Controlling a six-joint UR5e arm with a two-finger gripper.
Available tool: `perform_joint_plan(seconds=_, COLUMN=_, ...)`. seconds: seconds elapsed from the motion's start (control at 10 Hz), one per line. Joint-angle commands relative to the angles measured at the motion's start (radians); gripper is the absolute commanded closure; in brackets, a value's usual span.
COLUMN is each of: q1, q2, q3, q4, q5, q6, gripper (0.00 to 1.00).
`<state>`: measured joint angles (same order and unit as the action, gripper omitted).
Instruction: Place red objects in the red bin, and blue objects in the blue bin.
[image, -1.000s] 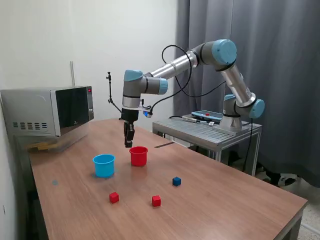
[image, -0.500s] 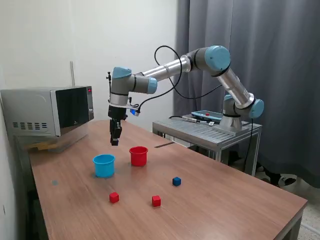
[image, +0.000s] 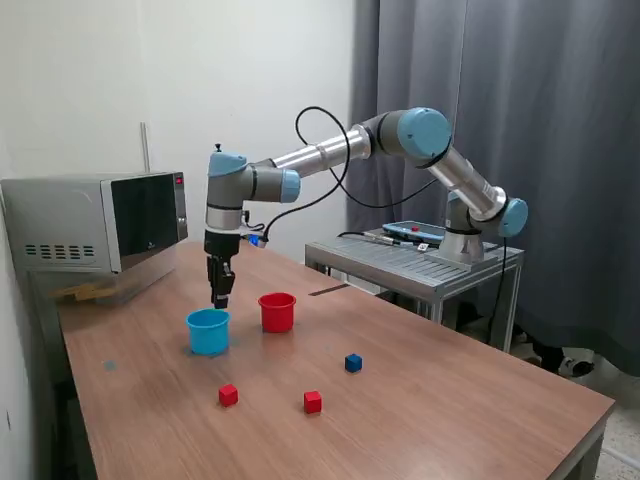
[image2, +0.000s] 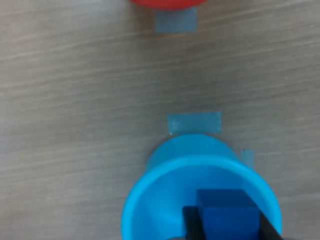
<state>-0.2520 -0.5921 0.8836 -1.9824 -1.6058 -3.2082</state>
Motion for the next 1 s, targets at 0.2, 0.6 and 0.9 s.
perform_joint_plan(seconds=0.2, q1=-0.001, q2=0.024, q3=-0.04, q4=0.001, q5=0.046, q6=-0.088, gripper=1.0)
perform_joint_plan(seconds=0.6, q1=-0.006, q2=0.026, q3=-0.063, q4=-0.006, q5=0.047, q6=-0.117, gripper=1.0)
perform_joint_plan(seconds=0.9, q1=-0.009, q2=0.028, q3=-0.068, q4=-0.009, q5=0.053, q6=-0.124, gripper=1.0)
